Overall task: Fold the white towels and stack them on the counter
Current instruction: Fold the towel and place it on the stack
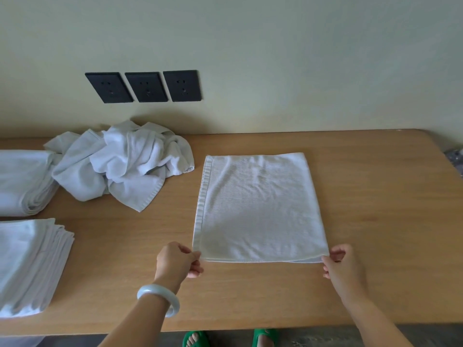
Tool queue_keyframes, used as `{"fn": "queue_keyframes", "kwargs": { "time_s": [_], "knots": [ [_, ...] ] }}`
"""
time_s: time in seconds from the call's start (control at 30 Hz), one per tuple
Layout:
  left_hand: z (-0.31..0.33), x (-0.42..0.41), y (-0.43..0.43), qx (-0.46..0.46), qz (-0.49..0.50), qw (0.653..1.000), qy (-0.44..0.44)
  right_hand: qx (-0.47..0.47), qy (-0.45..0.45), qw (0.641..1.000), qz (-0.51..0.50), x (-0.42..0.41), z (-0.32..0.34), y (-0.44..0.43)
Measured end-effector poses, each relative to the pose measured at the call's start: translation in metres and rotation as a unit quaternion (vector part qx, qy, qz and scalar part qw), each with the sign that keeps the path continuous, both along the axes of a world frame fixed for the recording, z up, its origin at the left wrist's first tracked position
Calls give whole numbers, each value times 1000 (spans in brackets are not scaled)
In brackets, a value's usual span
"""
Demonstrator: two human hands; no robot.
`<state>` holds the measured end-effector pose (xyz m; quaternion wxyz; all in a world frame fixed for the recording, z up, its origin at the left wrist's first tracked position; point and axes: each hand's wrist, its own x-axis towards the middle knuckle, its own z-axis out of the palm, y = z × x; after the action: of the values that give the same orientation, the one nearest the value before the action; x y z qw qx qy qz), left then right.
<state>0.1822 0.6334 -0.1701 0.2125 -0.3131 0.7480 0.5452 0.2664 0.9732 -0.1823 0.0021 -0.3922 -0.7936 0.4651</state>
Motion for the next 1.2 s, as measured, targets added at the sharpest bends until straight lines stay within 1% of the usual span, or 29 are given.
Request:
{"fn": "queue_keyframes", "kwargs": {
  "time_s": [0.07, 0.13, 0.2, 0.27, 0.37, 0.5, 0.53, 0.6, 0.67, 0.7, 0.83, 0.97, 1.03, 1.2],
  "knots": [
    [4, -4, 1, 0, -24, 1000, -5, 32, -9, 999, 24, 1, -1, -2],
    [11, -10, 2, 42, -34, 999, -2, 65, -19, 996, 50, 4, -4, -3],
    [14, -15, 0, 81, -29, 996, 33, 92, -22, 993, 64, 9, -9, -1],
    [7, -14, -7, 51, -39, 997, 50, 108, -19, 992, 70, 13, -14, 2],
    [-5, -1, -14, -8, -39, 999, 32, 133, -3, 988, 82, 16, -13, -2],
    [-9, 4, -10, -30, -56, 997, 33, 141, 18, 986, 89, 15, -12, -4],
    [-7, 5, -7, -43, -69, 996, 35, 131, 19, 987, 88, 15, -12, -3],
    [-3, 5, -2, -99, -97, 989, 40, 95, 16, 992, 81, 15, -12, -2],
    [-1, 6, 4, -155, -116, 980, 48, 56, 11, 997, 47, 16, -12, 0],
    [0, 6, 7, -164, -118, 978, 55, 41, 8, 999, 29, 15, -12, 0],
    [2, 4, 21, -147, -115, 980, 71, 9, 5, 1000, -14, 9, -6, 0],
    [1, -2, 23, -106, -108, 987, 54, -39, -15, 999, -26, 1, 1, 7],
    [-1, -5, 20, -122, -115, 984, 57, -60, -31, 997, -22, -2, 2, 12],
    [-5, -2, 7, -209, -123, 969, 57, -75, -69, 994, -27, -5, 2, 20]
  ]
}}
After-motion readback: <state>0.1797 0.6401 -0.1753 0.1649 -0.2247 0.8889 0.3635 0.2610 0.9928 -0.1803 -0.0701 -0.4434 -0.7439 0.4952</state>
